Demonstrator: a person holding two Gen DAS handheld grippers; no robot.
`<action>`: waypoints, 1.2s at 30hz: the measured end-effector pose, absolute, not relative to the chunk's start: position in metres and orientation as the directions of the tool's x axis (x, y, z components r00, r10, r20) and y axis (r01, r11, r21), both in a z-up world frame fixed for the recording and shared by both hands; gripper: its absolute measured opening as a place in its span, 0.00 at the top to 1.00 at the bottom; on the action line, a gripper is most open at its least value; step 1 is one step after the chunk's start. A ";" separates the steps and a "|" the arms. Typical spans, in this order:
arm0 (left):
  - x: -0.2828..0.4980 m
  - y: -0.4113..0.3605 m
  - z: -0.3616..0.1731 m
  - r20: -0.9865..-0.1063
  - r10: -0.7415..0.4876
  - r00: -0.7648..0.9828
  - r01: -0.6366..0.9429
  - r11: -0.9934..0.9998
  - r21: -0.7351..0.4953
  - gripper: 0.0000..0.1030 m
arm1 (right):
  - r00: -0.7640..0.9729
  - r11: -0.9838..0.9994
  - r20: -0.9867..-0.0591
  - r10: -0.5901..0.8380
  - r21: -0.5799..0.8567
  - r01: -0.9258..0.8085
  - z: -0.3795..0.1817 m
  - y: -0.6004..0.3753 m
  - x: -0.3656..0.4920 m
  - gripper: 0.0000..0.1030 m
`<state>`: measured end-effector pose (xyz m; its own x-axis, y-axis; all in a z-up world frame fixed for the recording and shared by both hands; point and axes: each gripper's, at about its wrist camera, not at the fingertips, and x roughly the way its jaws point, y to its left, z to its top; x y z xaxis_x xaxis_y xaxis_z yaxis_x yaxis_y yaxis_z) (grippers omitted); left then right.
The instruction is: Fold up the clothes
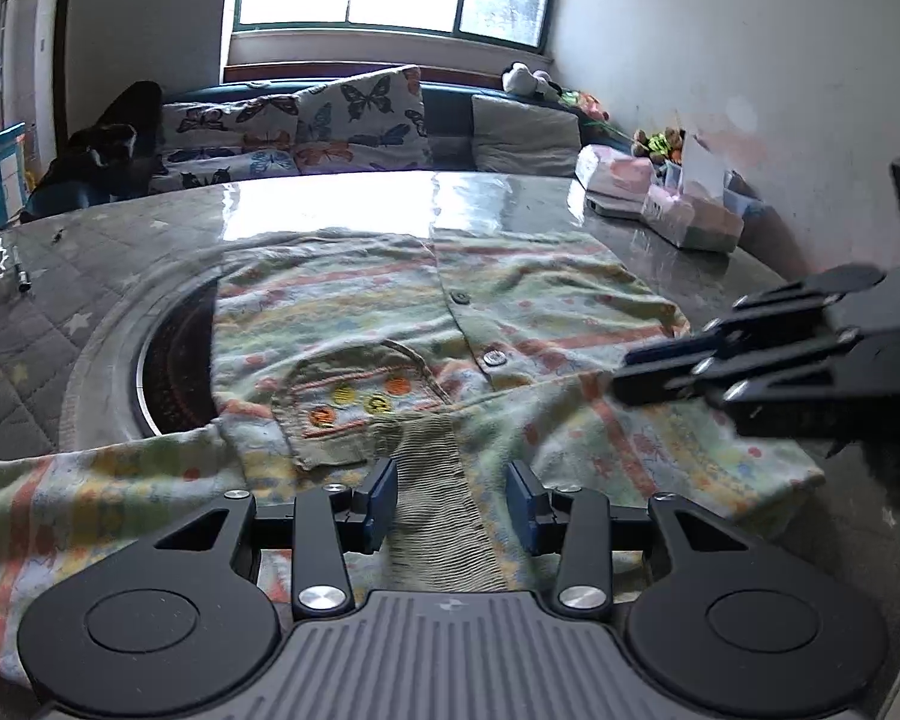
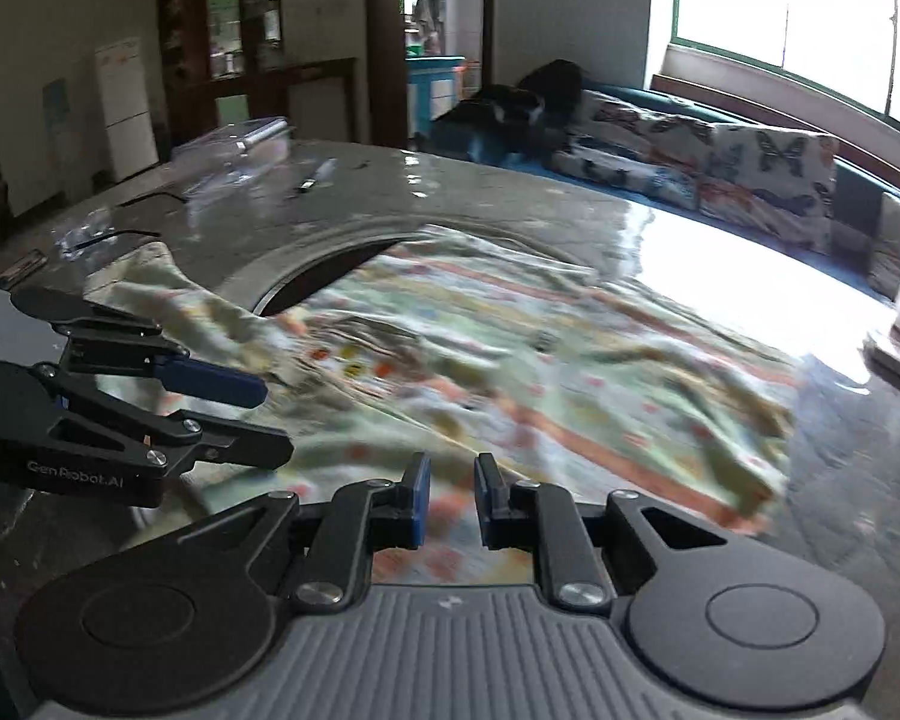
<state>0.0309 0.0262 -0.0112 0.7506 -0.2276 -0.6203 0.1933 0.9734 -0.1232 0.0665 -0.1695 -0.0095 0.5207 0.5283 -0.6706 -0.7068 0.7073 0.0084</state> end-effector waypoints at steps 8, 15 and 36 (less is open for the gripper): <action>0.009 0.068 0.002 -0.592 -0.113 0.798 0.059 0.992 -0.110 0.58 | 0.482 0.642 -0.687 0.543 -0.030 -0.766 -0.019 -0.138 0.047 0.83; -0.015 0.122 0.007 -0.578 0.034 0.815 -0.131 0.983 -0.126 0.52 | 0.457 0.581 -0.690 0.562 -0.064 -0.811 -0.019 -0.126 0.027 0.78; -0.037 0.229 -0.009 -0.601 0.390 0.698 -0.564 0.817 -0.124 0.43 | 0.491 0.617 -0.672 0.554 -0.065 -0.784 -0.013 -0.123 0.041 0.73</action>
